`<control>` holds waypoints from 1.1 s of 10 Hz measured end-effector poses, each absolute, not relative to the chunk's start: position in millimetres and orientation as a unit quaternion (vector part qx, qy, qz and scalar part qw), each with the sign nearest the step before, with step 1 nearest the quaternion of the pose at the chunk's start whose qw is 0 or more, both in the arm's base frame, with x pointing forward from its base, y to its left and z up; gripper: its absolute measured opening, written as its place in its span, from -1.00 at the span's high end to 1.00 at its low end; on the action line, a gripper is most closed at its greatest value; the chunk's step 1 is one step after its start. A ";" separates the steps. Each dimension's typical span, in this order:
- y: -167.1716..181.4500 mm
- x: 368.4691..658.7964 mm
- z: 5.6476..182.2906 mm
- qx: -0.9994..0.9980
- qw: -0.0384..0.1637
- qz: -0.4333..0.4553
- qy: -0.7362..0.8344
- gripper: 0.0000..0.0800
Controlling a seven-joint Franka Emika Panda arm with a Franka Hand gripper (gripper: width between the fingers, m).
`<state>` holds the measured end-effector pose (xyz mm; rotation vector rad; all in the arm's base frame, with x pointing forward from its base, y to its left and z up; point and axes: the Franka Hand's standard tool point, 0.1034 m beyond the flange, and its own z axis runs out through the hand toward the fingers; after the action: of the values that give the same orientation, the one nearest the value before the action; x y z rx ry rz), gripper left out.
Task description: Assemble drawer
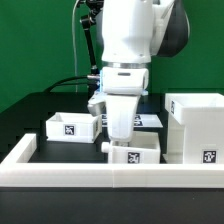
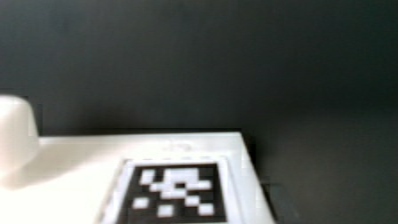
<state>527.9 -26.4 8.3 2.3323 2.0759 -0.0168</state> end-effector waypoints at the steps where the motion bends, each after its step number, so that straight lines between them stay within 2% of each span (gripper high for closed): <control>1: -17.6 532.0 9.2 0.742 0.006 -0.007 0.670 0.90; 7: -14.1 536.8 7.6 0.734 0.007 -0.014 0.679 0.90; 11: -14.9 546.9 9.5 0.729 0.016 -0.020 0.684 0.90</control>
Offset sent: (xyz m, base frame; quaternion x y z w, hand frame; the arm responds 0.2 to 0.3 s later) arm 0.0000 0.0000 0.0000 0.0000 0.0000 0.0000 1.0000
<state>546.9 -14.9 9.5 2.2675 2.1258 -0.0624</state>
